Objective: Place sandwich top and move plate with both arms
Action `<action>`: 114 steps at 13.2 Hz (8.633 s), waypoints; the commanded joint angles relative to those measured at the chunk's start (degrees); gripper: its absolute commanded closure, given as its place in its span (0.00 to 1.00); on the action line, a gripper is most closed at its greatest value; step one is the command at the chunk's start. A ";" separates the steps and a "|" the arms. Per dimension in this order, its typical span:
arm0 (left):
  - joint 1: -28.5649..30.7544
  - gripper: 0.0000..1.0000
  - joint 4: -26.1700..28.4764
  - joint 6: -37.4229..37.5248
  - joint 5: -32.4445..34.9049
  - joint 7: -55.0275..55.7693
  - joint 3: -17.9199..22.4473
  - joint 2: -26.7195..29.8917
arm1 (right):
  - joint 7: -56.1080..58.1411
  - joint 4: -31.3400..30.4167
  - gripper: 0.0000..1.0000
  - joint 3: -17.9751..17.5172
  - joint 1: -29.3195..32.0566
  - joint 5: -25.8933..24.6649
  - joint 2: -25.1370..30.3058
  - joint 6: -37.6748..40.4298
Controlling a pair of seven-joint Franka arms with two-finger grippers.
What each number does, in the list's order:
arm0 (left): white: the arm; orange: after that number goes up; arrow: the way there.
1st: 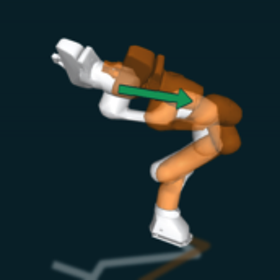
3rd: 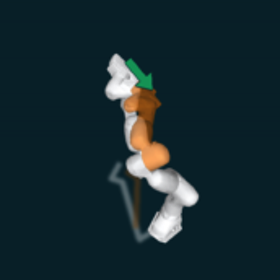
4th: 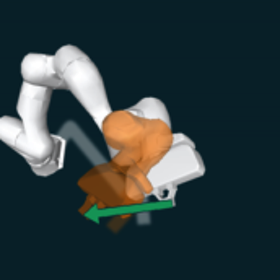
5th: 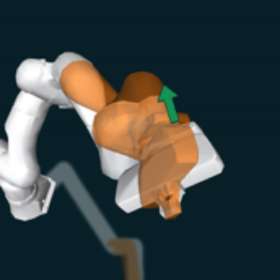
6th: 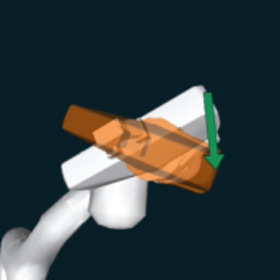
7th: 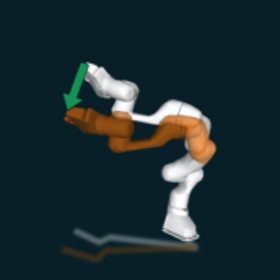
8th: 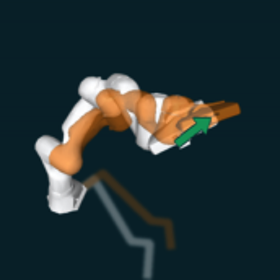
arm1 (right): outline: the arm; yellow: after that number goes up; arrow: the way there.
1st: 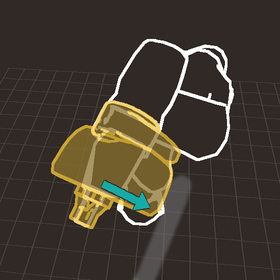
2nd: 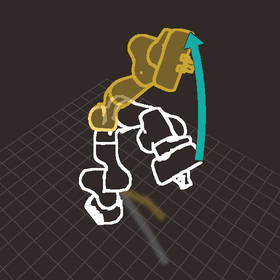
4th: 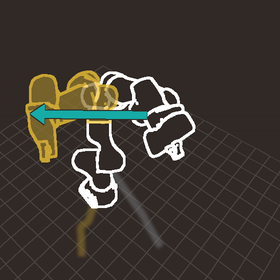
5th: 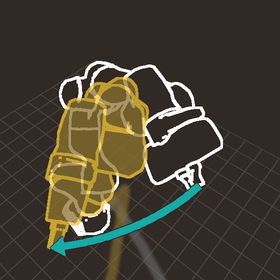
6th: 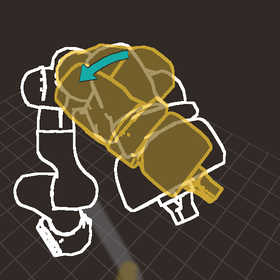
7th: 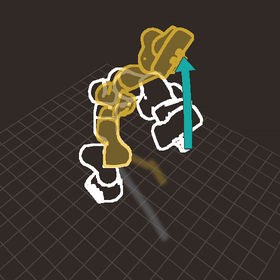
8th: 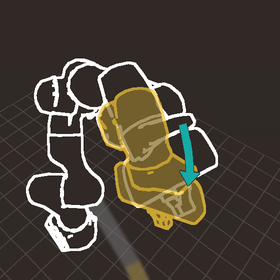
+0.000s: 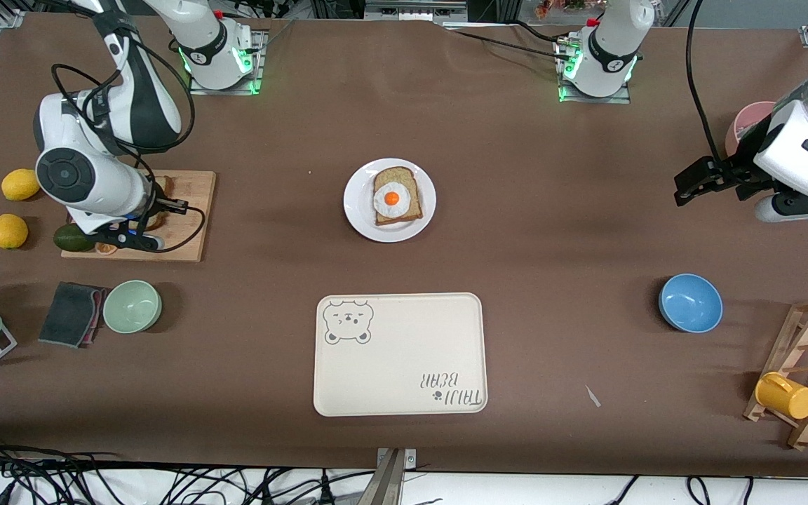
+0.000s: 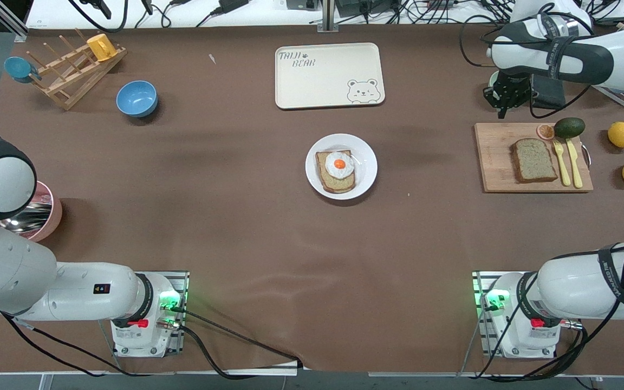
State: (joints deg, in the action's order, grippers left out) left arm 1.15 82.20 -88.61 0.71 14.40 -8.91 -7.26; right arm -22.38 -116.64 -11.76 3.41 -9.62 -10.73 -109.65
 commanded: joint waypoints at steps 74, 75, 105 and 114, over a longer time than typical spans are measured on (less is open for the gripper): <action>0.16 0.00 -0.99 0.02 -1.06 0.01 -1.73 0.06 | -41.69 41.67 1.00 -3.62 -41.12 5.57 -34.18 6.92; 0.16 0.00 -0.99 0.02 -1.06 -0.25 -1.64 0.14 | -41.78 41.67 1.00 -3.62 -41.12 5.66 -34.44 6.48; 0.43 0.00 -0.90 -0.25 -1.06 -0.25 -1.55 -0.82 | -10.70 33.52 0.00 15.52 -32.42 11.99 -16.09 9.28; 0.60 0.00 -0.90 -0.25 -0.71 -0.16 -1.55 -0.82 | 7.60 27.00 0.00 24.94 -32.42 11.90 -5.19 14.28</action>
State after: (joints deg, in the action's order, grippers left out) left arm 1.50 82.13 -88.82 0.70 14.43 -10.48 -7.81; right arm -17.49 -87.14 12.22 -28.54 1.41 -19.71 -96.57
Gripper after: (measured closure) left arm 0.000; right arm 0.000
